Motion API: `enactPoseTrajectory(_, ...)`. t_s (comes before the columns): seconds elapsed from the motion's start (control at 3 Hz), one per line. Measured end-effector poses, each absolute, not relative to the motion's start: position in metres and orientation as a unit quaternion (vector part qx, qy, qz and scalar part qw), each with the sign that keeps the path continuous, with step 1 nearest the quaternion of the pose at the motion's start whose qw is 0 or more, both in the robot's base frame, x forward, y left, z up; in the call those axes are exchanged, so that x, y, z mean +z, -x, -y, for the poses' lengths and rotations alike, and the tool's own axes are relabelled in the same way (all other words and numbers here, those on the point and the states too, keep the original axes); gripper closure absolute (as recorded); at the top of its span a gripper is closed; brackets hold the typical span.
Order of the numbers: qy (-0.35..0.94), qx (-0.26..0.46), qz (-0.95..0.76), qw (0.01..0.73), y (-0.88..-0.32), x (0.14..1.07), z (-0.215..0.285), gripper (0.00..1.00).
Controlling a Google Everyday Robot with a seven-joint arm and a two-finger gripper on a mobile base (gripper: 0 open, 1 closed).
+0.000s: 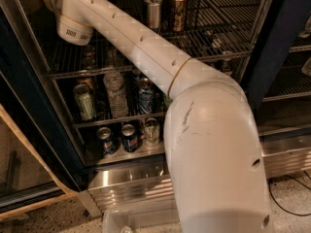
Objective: Pick 7up can from top shelf of fridge
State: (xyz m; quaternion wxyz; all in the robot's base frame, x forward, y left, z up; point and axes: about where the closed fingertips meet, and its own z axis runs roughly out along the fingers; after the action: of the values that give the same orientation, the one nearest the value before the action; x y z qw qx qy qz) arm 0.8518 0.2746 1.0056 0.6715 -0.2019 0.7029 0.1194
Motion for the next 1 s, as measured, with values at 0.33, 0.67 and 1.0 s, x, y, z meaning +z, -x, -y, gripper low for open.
enactPoseTrajectory(0.33, 0.202, 0.121, -0.706, 0.668, -0.851, 1.002, -0.276, 0.33)
enactPoseTrajectory(0.67, 0.202, 0.125, -0.708, 0.665, -0.850, 0.998, -0.277, 0.33)
enactPoseTrajectory(1.0, 0.194, 0.131, -0.716, 0.658, -0.850, 0.986, -0.276, 0.33)
